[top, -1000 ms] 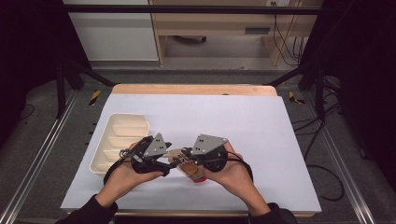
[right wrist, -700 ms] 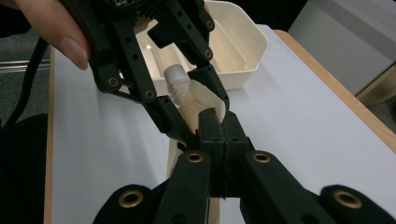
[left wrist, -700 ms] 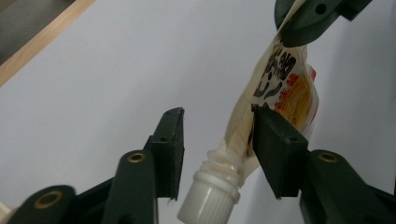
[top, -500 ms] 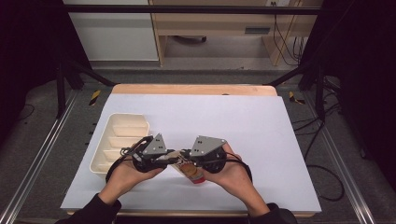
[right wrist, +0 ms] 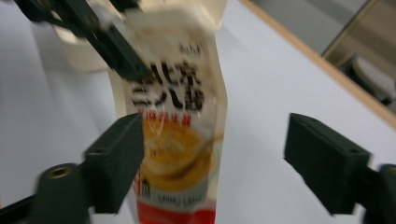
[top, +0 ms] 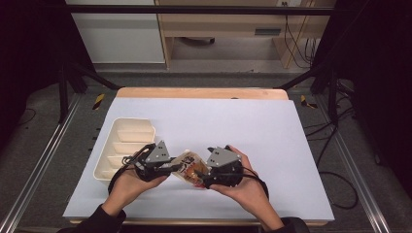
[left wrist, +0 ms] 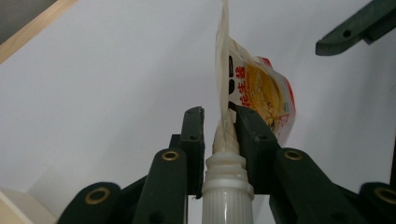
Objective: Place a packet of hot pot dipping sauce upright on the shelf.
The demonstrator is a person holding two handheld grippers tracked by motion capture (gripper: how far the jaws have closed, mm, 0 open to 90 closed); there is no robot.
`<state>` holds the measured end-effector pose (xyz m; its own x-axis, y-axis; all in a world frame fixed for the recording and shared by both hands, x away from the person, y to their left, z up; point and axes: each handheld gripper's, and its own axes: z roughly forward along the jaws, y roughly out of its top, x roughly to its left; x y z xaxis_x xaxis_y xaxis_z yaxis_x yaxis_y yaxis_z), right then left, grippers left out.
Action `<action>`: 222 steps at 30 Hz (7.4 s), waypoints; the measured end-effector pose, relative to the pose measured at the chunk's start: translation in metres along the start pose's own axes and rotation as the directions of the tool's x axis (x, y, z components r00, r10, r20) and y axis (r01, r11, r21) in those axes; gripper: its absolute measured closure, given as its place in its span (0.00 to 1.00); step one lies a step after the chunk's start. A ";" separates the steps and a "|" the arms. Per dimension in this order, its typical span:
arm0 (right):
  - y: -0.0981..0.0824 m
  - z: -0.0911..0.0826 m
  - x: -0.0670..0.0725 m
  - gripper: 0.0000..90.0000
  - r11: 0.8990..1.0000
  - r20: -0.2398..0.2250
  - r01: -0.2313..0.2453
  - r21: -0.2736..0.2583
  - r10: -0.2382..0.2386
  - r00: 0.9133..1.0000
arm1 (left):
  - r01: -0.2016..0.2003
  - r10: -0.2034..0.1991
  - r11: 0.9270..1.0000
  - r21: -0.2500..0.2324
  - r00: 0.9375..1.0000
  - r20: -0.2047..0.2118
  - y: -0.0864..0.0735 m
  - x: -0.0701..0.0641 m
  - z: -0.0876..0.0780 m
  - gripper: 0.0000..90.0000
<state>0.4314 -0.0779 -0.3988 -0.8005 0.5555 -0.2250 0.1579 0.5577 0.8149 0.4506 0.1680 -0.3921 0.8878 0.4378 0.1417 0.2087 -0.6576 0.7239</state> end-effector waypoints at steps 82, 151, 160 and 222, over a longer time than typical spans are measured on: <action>-0.090 -0.037 -0.071 0.08 0.884 0.210 -0.465 0.035 0.449 0.869 | -0.404 0.360 0.859 0.316 0.914 0.188 0.124 -0.002 -0.028 0.84; -0.091 -0.034 -0.070 0.09 0.889 0.219 -0.456 0.050 0.435 0.873 | -0.255 0.259 0.905 0.342 0.965 0.034 0.068 0.078 -0.145 0.84; -0.092 -0.034 -0.071 0.09 0.885 0.212 -0.464 0.047 0.445 0.870 | -0.261 0.261 0.902 0.344 0.964 0.046 0.059 0.082 -0.146 0.84; -0.095 -0.032 -0.072 0.09 0.878 0.209 -0.474 0.066 0.452 0.867 | -0.305 0.261 0.872 0.382 0.951 0.164 0.007 0.078 -0.113 0.84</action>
<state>0.4559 -0.1906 -0.4426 -0.5015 0.8629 0.0616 0.5561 0.2670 0.7870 0.4751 0.2673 -0.2995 0.9662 0.1442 0.2136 0.0674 -0.9413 0.3306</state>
